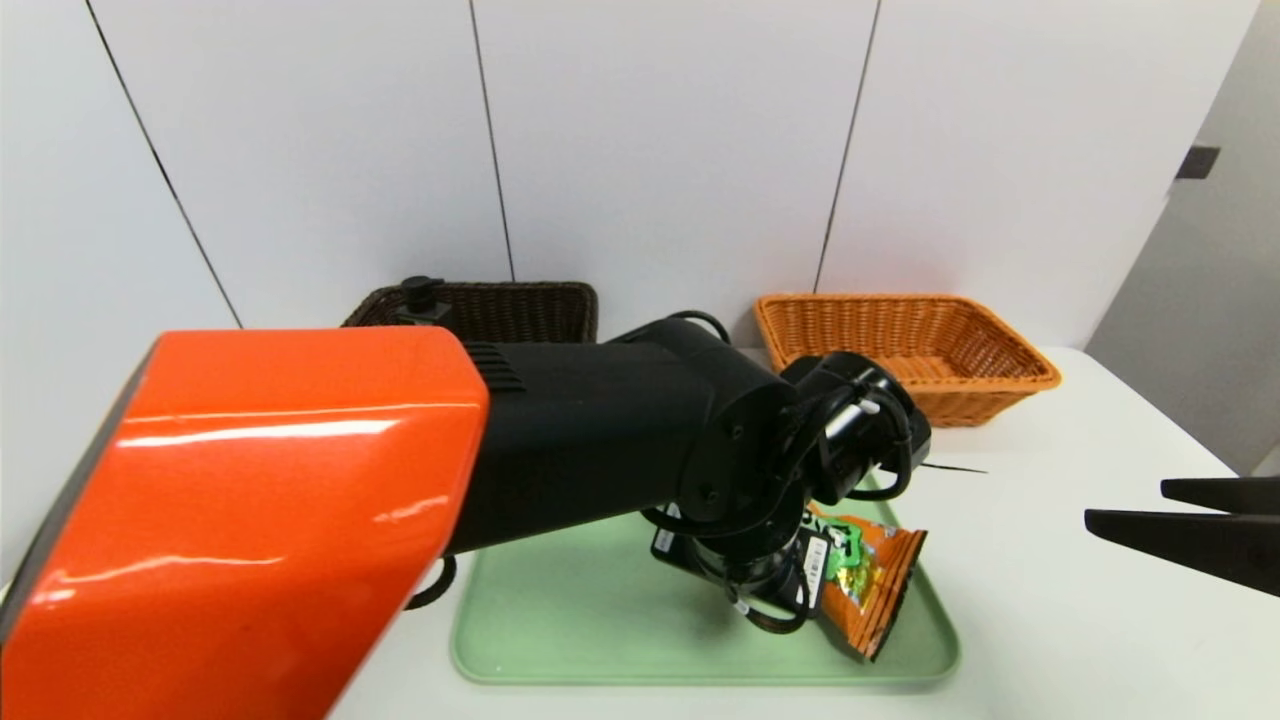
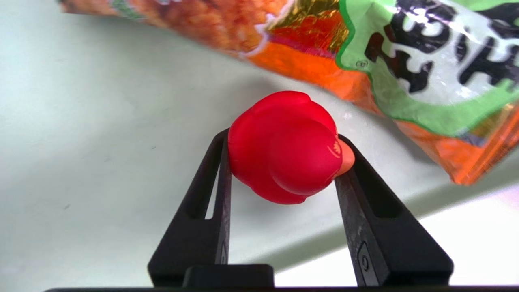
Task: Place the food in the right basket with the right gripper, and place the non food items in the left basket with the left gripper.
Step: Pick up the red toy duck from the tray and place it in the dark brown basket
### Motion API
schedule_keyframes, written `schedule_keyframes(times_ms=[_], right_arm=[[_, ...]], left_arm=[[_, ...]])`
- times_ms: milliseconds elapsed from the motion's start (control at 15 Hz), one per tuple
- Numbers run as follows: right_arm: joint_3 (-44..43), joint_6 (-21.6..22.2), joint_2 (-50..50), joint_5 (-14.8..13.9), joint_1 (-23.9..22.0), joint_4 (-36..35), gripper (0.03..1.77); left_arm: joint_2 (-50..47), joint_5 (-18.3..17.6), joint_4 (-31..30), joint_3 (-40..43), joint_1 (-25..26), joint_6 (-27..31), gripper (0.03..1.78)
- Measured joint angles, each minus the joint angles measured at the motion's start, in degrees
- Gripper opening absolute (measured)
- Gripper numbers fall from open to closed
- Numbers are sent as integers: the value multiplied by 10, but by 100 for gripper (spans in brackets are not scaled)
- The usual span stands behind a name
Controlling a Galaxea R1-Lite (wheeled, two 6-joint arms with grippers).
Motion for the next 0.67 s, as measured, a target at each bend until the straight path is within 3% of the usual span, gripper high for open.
schedule_keyframes(times_ms=[400, 667], right_arm=[[3, 18, -5, 0, 0, -1, 171], [4, 18, -7, 0, 1, -1, 171]], left_arm=[[-101, 30, 71, 4, 34, 25, 76], [-150, 37, 4, 2, 132, 113, 75]])
